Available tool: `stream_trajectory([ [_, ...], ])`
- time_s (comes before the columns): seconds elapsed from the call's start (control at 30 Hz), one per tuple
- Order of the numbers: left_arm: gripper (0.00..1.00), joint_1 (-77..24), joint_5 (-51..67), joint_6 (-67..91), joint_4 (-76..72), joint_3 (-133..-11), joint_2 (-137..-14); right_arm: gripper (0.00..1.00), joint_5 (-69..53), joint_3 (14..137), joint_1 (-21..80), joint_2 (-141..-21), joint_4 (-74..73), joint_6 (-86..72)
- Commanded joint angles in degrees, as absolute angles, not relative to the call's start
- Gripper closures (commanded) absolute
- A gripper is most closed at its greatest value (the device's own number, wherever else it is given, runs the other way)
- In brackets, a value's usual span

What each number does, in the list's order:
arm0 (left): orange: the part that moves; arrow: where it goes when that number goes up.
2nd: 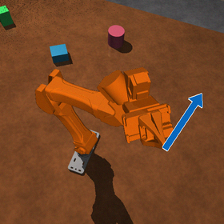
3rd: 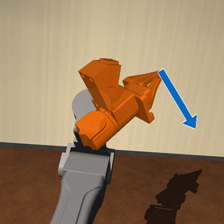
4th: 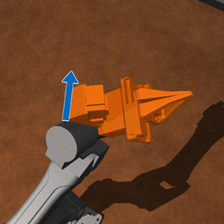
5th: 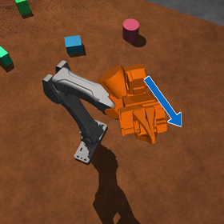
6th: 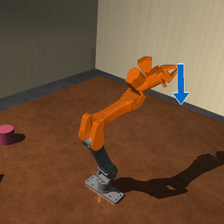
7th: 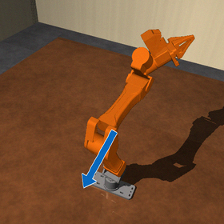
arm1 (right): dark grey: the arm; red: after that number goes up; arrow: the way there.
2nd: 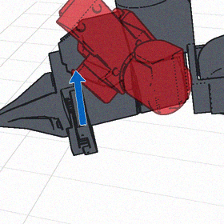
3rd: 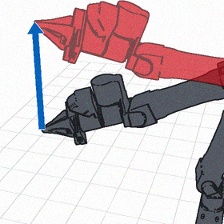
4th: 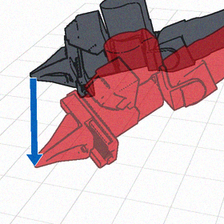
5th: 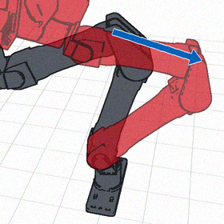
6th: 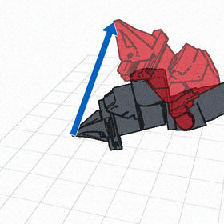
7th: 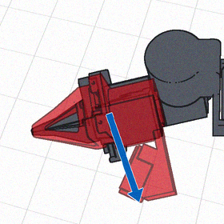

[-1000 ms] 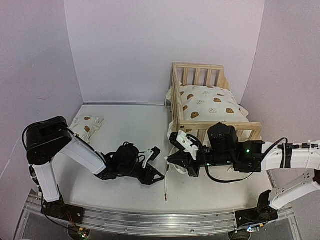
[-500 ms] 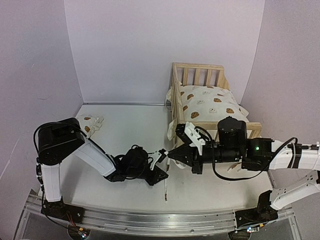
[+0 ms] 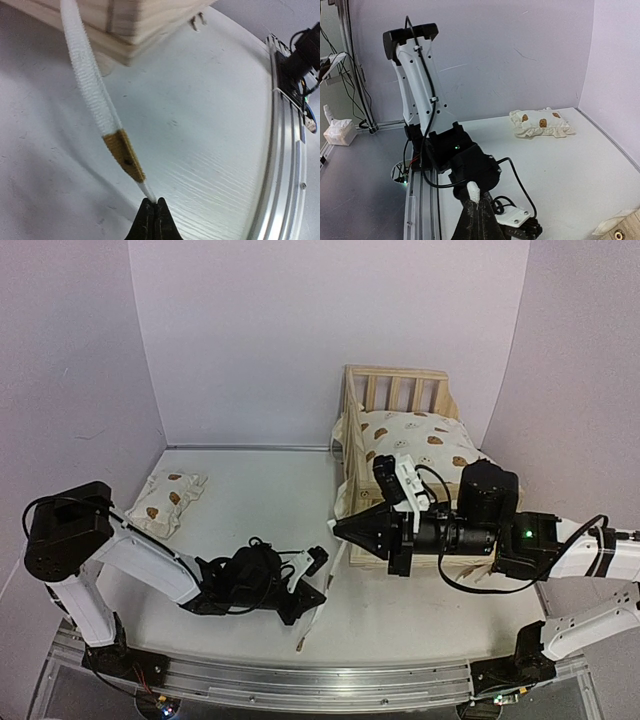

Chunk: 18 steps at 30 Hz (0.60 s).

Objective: Set up the pet bed

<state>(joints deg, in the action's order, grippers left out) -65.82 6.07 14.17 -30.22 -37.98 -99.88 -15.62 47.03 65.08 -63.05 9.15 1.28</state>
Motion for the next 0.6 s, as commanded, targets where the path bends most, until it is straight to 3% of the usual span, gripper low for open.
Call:
stream_trajectory([
  [0.0,1.00,-71.5,4.0,11.1,-25.4,-38.0,-95.3,1.00,-13.3,45.8,65.6,-61.8,15.8,-3.3],
  [0.17,1.00,-78.2,-5.9,10.4,-25.3,-37.0,-92.9,1.00,-4.0,50.4,65.8,-65.9,14.4,-9.6],
  [0.43,1.00,-82.9,-18.1,7.8,-25.3,-38.8,-95.6,1.00,17.4,64.0,68.0,-79.0,-2.1,-9.9],
  [0.57,1.00,-83.8,-19.7,7.4,-25.3,-38.8,-96.6,0.97,21.6,69.6,68.7,-84.5,-8.7,-10.6],
])
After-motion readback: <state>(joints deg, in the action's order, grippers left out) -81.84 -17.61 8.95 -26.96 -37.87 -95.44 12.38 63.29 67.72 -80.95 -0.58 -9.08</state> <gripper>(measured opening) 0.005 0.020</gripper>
